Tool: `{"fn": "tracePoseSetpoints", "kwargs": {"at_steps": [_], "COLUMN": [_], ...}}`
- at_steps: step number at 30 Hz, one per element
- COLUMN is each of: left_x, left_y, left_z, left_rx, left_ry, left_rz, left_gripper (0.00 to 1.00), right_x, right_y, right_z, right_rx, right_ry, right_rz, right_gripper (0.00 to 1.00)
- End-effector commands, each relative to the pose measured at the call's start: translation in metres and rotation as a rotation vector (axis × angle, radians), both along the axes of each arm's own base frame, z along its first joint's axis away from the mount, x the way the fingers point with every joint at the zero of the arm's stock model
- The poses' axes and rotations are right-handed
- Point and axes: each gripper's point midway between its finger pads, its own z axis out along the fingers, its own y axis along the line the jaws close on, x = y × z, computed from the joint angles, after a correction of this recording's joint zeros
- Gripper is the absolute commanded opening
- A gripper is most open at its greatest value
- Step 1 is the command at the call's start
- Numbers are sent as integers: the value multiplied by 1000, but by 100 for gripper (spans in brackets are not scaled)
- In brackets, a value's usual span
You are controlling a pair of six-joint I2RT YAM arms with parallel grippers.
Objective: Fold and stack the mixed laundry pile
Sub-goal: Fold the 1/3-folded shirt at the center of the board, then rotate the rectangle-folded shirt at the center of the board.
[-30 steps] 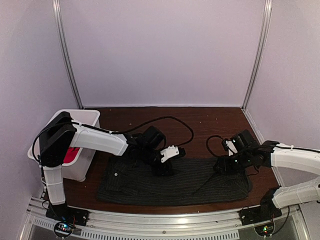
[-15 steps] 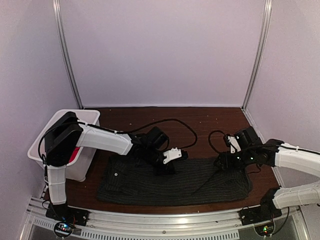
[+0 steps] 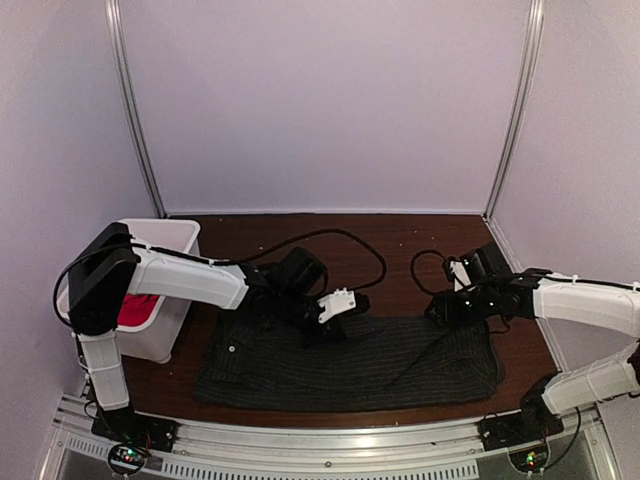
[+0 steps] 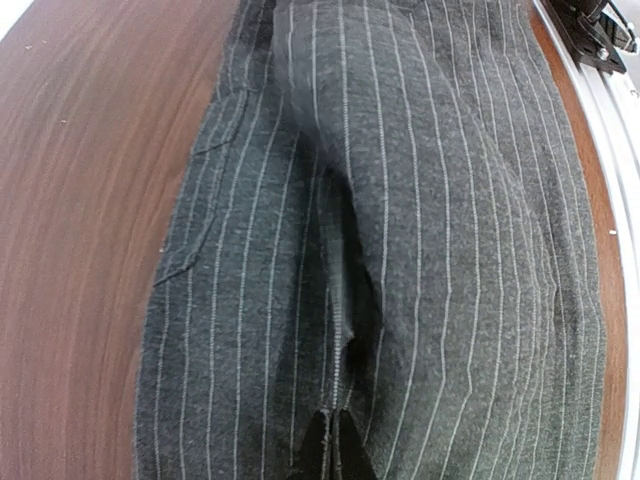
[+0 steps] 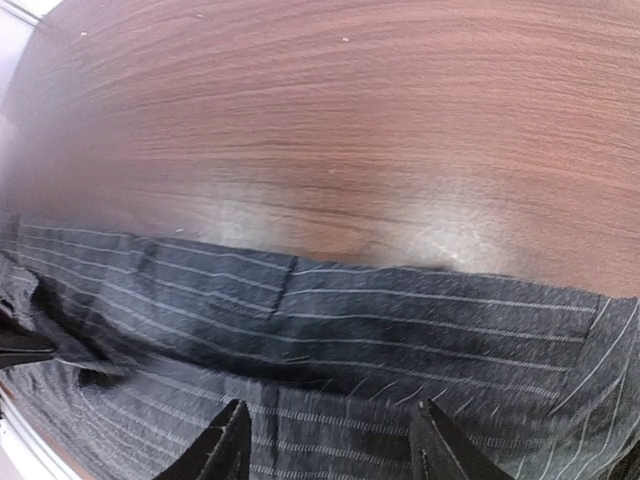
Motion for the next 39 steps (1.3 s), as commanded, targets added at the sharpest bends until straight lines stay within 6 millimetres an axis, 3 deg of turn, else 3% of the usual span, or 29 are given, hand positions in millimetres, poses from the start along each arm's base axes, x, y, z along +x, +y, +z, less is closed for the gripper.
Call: {"fn": "tracePoseSetpoints", "kwargs": {"at_steps": [1, 6, 9, 11, 14, 19, 22, 28, 30, 34, 37, 39], "left_x": [19, 37, 47, 55, 68, 65, 60, 49, 45, 42, 42, 41], "left_y": [7, 22, 28, 29, 28, 29, 32, 31, 31, 35, 44, 52], "left_z": [16, 9, -1, -7, -9, 18, 39, 53, 53, 42, 30, 21], "left_rx": [-42, -16, 17, 52, 83, 15, -42, -113, -135, -121, -93, -63], "left_ry": [-48, -65, -77, -90, -101, -118, -125, -80, -62, -31, -12, -1], "left_rz": [80, 173, 217, 251, 309, 320, 319, 320, 326, 345, 386, 418], "left_gripper": [0, 0, 0, 3, 25, 41, 42, 43, 44, 47, 47, 47], "right_x": [14, 8, 9, 12, 16, 15, 15, 11, 5, -15, -32, -32], "right_y": [-11, -26, -29, -24, -14, 3, 14, 51, 57, 42, 12, -5], "right_z": [-10, -26, -20, -10, 13, 61, 68, 45, 26, -20, -55, -67], "right_rx": [-25, -46, -33, -7, 45, 139, 171, 217, 219, 164, 73, 40], "right_ry": [-7, 40, 25, -3, -55, -166, -165, -72, -16, 120, 193, 207], "right_rz": [-38, -70, -80, -67, -28, 35, 67, 165, 176, 118, 31, -29], "right_gripper": [53, 52, 53, 54, 56, 59, 57, 49, 49, 46, 46, 47]}}
